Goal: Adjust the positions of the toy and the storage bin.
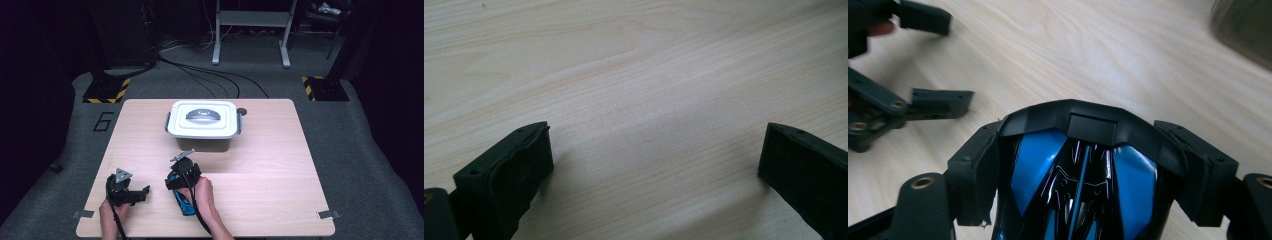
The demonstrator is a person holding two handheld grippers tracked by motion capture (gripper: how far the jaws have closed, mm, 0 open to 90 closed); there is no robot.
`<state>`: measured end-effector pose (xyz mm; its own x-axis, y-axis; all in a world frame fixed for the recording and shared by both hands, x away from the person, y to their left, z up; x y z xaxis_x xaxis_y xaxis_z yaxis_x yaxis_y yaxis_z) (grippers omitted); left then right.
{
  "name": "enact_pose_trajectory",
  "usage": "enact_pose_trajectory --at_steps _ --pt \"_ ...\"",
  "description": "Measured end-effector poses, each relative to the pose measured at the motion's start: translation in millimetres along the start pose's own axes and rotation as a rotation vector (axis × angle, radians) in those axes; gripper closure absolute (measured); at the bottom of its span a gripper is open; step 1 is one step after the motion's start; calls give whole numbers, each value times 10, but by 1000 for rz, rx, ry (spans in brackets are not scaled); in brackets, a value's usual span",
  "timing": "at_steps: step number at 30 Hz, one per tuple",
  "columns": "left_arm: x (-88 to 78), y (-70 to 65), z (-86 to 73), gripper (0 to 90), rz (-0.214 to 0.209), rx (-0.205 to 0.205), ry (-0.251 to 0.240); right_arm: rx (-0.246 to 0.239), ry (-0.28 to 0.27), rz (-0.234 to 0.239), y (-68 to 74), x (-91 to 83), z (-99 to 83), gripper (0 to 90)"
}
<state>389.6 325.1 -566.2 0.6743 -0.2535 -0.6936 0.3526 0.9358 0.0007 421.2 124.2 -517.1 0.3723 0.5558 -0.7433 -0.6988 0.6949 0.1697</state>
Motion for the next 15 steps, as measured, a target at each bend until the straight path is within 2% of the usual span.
enact_pose_trajectory --at_steps 2,3,10,15 --pt "-1 -4 1 10 -1 -6 2 -7 -44 11 29 -129 19 235" --pt "5 -5 2 10 1 -8 -7 -7 -44 11 29 -129 19 235" --pt "4 -5 2 10 1 -8 -6 -18 -147 40 86 -388 52 236" --pt "0 0 0 10 0 0 0 -34 -200 40 73 -545 72 236"
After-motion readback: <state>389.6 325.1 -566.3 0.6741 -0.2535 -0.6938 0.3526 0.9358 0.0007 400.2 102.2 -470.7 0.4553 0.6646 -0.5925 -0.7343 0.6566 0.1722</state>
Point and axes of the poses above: each handheld gripper's, and its own axes: x roughly forward along the jaws, z roughly out of its top, y roughly to its left, the point moved 5 cm from there along x, roughly forward along the jaws
